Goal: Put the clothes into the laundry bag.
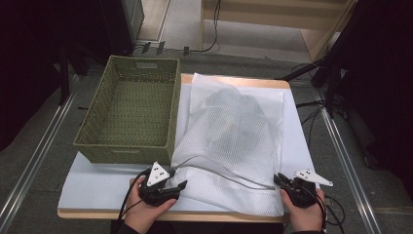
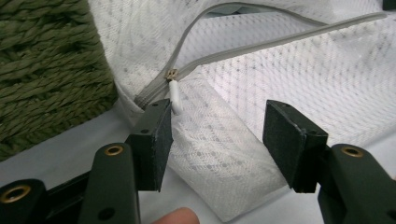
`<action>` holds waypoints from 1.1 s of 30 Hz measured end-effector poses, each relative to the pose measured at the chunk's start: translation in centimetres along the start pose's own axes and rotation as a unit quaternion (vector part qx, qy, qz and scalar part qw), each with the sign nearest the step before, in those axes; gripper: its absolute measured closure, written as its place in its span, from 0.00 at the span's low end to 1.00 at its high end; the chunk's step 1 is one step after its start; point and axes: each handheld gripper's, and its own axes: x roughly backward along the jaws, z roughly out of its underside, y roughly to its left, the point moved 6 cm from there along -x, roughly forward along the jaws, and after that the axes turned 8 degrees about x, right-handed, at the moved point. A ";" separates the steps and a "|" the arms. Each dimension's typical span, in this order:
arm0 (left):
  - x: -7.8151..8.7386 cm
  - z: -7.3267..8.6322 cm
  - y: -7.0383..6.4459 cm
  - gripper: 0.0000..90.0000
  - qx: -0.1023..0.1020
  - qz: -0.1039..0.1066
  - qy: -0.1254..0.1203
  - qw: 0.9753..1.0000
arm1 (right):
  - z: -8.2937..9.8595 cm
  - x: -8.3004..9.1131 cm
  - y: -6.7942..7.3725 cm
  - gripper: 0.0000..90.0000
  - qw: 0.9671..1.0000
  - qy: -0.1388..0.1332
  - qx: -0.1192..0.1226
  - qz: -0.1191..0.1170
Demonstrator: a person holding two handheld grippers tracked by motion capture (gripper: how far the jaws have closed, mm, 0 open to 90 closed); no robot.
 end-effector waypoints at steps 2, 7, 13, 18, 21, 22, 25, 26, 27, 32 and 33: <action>0.0 0.1 0.3 0.55 0.000 -0.008 0.009 1.000 | -0.1 0.0 -0.3 1.00 1.000 0.008 0.006 -0.004; 0.4 0.3 0.3 0.92 -0.014 -0.015 0.016 1.000 | -0.6 -0.1 -1.4 1.00 1.000 0.013 0.016 0.016; 0.5 0.6 -0.5 0.99 -0.040 0.032 0.052 0.997 | -1.5 -0.2 -4.1 1.00 0.998 -0.007 0.009 0.062; 0.4 0.8 -0.6 0.99 -0.050 0.045 0.055 0.996 | -0.8 -0.1 -5.2 1.00 0.999 -0.019 -0.010 0.047; 0.8 0.3 -0.2 0.81 -0.046 0.049 0.025 0.997 | -0.9 0.3 -5.0 0.98 0.999 -0.043 -0.016 0.023; 1.0 0.1 0.0 0.73 -0.041 0.047 0.012 0.998 | -0.9 0.4 -5.0 0.94 0.999 -0.050 -0.018 0.011; 1.4 -0.4 0.6 0.58 -0.026 0.050 -0.013 0.998 | -0.7 0.6 -4.7 0.79 0.998 -0.060 -0.015 -0.009; 1.4 -0.4 0.8 0.55 -0.025 0.051 -0.018 0.998 | -0.7 0.7 -4.6 0.75 0.998 -0.066 -0.010 -0.014; 1.5 -0.3 1.1 0.53 -0.030 0.051 -0.026 0.998 | -0.7 0.9 -4.5 0.70 0.997 -0.070 -0.006 -0.017; 2.1 -0.5 2.3 0.39 -0.037 0.018 -0.057 0.997 | -1.0 1.5 -3.6 0.55 0.996 -0.085 0.005 -0.040; 2.2 -0.6 2.6 0.37 -0.036 0.013 -0.064 0.997 | -1.1 1.6 -3.4 0.51 0.996 -0.085 0.008 -0.039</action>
